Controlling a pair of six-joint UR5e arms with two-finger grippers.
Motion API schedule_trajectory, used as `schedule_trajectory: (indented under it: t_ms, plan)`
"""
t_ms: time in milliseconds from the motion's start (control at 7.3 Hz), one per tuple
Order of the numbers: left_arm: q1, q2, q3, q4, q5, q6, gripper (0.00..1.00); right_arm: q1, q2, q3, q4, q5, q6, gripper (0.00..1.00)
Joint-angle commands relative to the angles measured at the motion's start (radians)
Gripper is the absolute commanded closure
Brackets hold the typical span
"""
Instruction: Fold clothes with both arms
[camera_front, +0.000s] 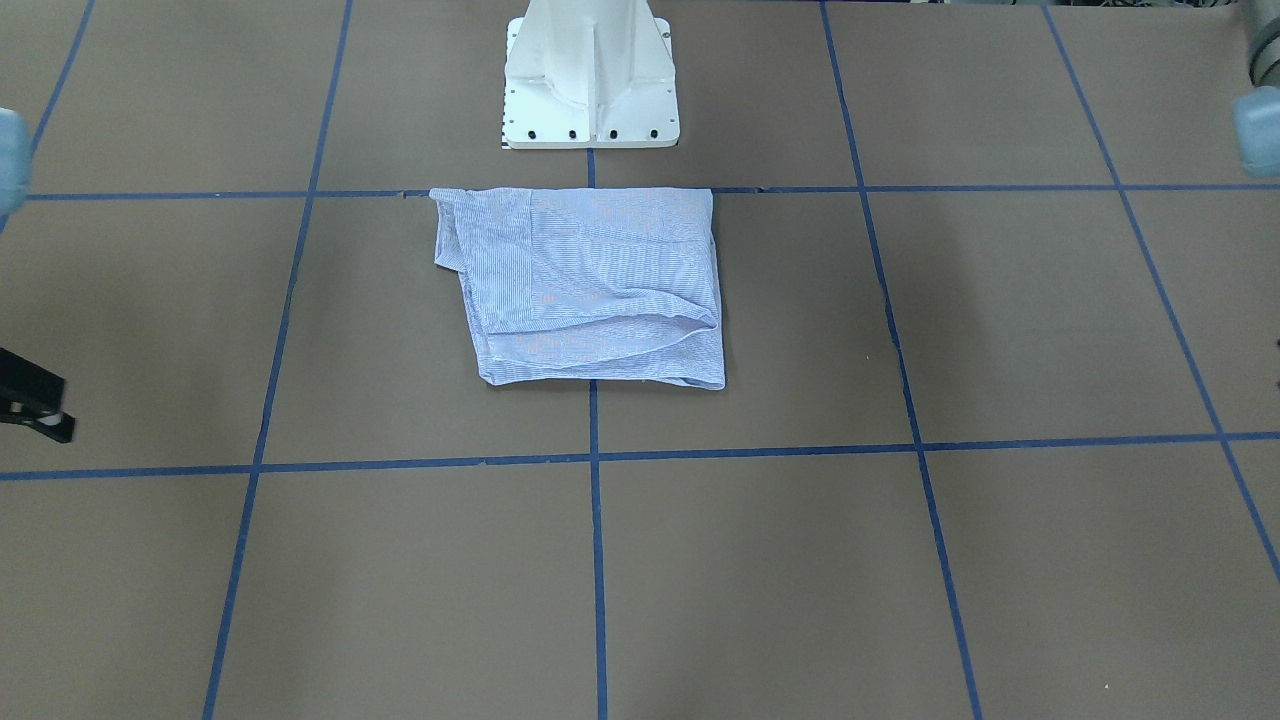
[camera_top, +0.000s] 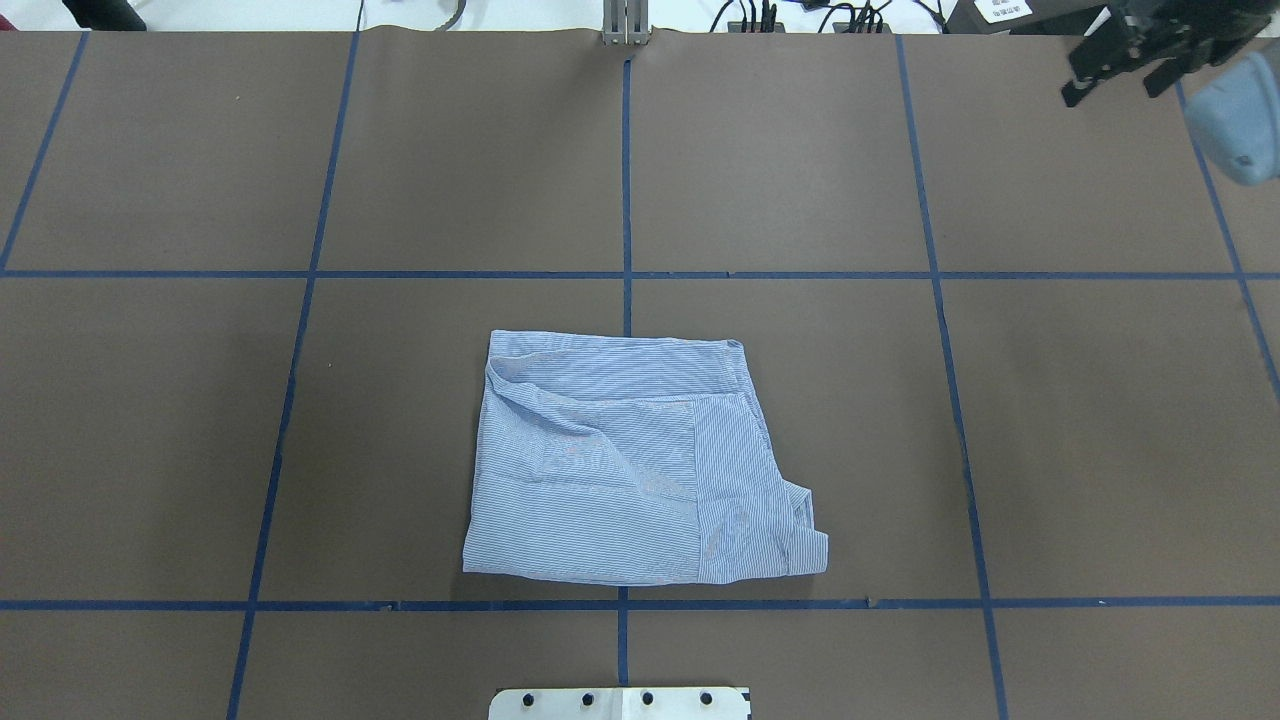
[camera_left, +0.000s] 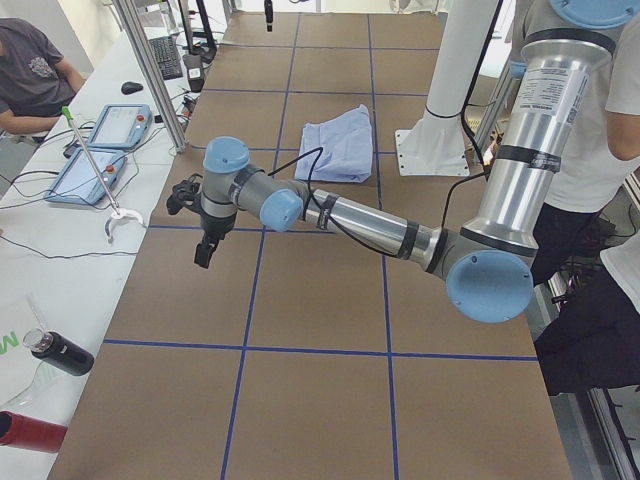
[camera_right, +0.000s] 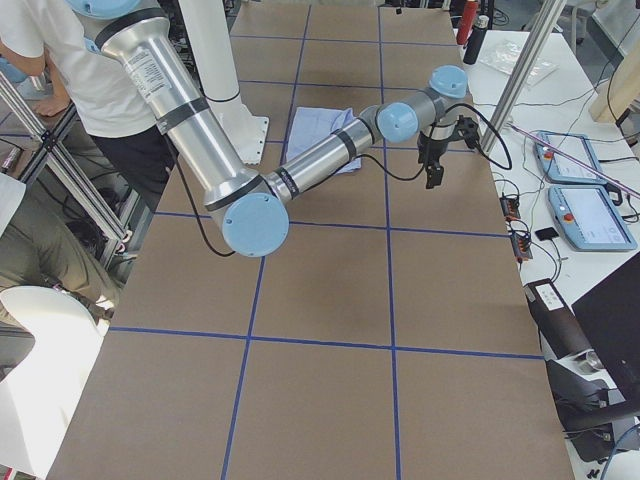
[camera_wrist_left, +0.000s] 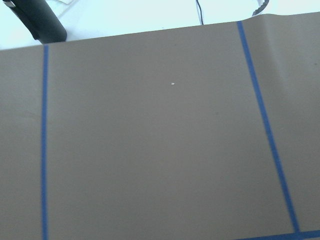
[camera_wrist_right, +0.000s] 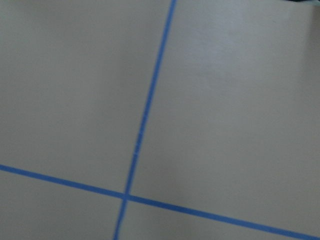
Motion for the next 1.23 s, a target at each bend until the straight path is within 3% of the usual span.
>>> schedule_trajectory:
  t_ms: [0, 137, 548, 822, 1097]
  plan:
    - [-0.126, 0.086, 0.033, -0.022, -0.015, 0.092, 0.01, 0.136, -0.198, 0.05, -0.095, 0.012, -0.18, 0.0]
    - [-0.153, 0.1, 0.034, -0.041, -0.015, 0.148, 0.01, 0.144, -0.228, 0.041, -0.148, 0.0, -0.184, 0.0]
    - [-0.181, 0.175, 0.057, -0.066, -0.004, 0.21, 0.0, 0.202, -0.266, 0.044, -0.142, 0.006, -0.19, 0.0]
    - [-0.179, 0.264, 0.046, -0.067, -0.015, 0.216, 0.01, 0.228, -0.352, 0.044, -0.131, -0.043, -0.194, 0.0]
    - [-0.173, 0.267, 0.019, -0.053, -0.021, 0.203, 0.01, 0.228, -0.389, 0.041, -0.131, -0.035, -0.184, 0.0]
